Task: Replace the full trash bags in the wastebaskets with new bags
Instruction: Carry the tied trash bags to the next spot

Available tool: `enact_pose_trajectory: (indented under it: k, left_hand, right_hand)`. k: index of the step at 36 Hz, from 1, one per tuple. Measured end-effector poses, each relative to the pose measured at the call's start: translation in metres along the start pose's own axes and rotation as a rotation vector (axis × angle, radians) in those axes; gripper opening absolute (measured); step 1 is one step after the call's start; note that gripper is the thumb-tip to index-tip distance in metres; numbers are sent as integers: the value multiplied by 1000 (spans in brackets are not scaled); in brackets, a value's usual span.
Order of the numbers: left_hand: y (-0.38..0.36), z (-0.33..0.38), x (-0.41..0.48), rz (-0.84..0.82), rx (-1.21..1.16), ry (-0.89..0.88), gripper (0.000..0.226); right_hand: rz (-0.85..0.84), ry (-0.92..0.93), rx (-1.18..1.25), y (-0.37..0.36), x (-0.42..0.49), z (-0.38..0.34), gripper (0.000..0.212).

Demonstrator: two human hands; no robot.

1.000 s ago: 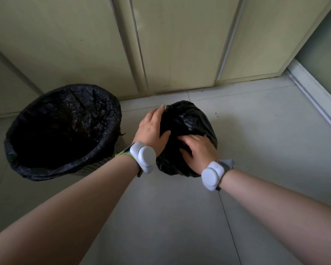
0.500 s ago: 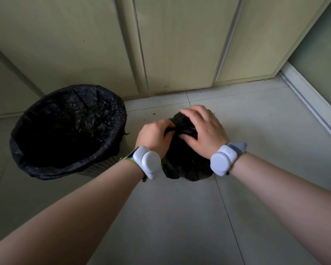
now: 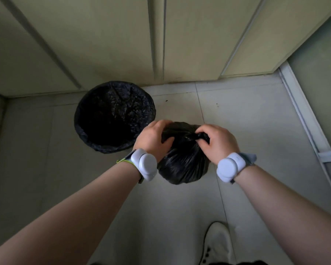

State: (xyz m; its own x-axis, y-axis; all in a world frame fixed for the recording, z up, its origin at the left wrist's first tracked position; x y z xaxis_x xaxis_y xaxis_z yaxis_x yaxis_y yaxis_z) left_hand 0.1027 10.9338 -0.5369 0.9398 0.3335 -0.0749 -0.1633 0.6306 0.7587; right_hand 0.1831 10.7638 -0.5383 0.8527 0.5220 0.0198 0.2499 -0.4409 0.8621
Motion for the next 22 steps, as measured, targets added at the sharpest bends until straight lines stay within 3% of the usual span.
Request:
enact_pose_trajectory:
  k: [8,12,16,22]
  left_hand:
    - [109,49,-39,-41,71,165,47]
    - [189,105,-64,-57,72,221,48]
    - [266,178,-84,-23,55,200,48]
    - [336,246,-105,27,26,159,46]
  right_hand:
    - [-5,-163,10,102,-42,-71,16]
    - [-30,-205,17,194,-59,-120,16]
    - [16,-219,23,298,-73,-164,15]
    - [80,-226,7,394,-92,-200,17]
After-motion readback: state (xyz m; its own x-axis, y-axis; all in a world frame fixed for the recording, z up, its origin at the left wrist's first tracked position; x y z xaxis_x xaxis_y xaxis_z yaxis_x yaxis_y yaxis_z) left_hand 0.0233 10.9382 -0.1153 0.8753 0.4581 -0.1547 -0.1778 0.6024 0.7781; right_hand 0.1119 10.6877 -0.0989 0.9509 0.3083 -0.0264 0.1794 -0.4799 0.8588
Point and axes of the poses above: each hand's wrist, its own x-axis towards the middle knuckle, its own y-axis out of the back of the hand, z = x × y, the point moved 4 cm from there along x, towards the middle knuckle, and after that the axes turned 5 degrees about z, right-handed, at the moved point
